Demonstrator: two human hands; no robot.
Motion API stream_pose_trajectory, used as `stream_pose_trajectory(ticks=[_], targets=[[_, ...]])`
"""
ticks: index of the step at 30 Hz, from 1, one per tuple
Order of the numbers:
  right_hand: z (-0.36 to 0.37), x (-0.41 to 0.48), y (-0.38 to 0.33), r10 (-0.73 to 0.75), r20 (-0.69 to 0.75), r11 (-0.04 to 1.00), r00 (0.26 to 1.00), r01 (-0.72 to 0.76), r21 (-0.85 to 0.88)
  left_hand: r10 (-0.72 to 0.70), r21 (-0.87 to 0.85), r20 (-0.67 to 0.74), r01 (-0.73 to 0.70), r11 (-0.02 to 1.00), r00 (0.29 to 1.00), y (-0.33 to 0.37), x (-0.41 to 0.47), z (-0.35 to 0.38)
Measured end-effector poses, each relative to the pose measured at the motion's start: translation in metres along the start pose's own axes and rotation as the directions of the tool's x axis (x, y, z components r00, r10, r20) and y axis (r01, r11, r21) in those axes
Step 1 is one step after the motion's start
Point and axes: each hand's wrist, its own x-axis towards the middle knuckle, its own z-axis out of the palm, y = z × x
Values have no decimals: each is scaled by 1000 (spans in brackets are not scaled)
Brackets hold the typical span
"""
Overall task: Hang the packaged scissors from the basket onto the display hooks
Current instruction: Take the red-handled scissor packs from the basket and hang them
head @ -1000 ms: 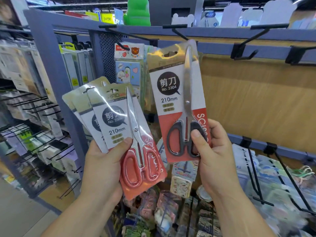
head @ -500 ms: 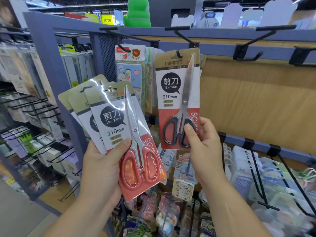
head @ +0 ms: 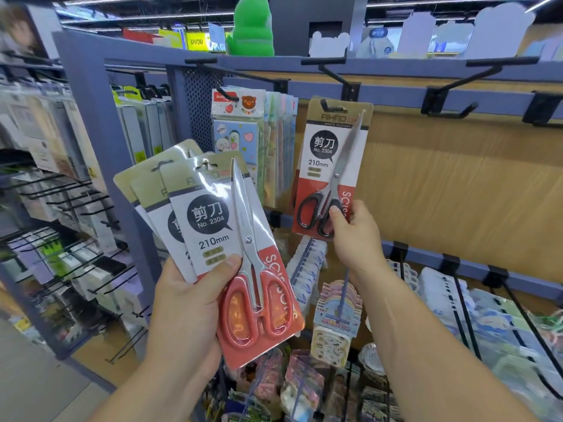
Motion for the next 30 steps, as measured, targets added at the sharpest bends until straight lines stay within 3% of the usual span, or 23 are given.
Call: stream_pose_trajectory(ticks=[3, 6, 8, 10, 13, 15, 26, 30], targets=[[0, -5, 6, 2, -33, 997, 999, -4, -71, -14, 1, 18, 14, 1000, 1000, 0, -1, 1], [-5, -28, -2, -161, -107, 977, 981, 142, -161, -19, -4, 52, 20, 1000, 998, 0, 0, 4], [-8, -52, -17, -183, 22, 982, 983, 184, -41, -24, -8, 65, 24, 1000, 998, -1, 2, 5], [-12, -77, -30, -160, 265, 985, 951, 137, 102, -25, -25, 71, 27, 999, 997, -3, 3, 8], [-11, -103, -36, -137, 476, 990, 869, 103, 96, -33, -67, 93, 39, 997, 995, -6, 1, 15], [-7, -111, -32, -127, 467, 991, 875, 94, 95, -44, -85, 116, 54, 995, 992, -8, -1, 19], [-5, -121, -12, -57, 286, 899, 957, -76, 432, -161, -91, 106, 170, 981, 981, -13, -9, 26], [-7, -122, -9, -47, 299, 871, 953, -107, 479, -189, -117, 90, 198, 973, 978, -14, -12, 27]])
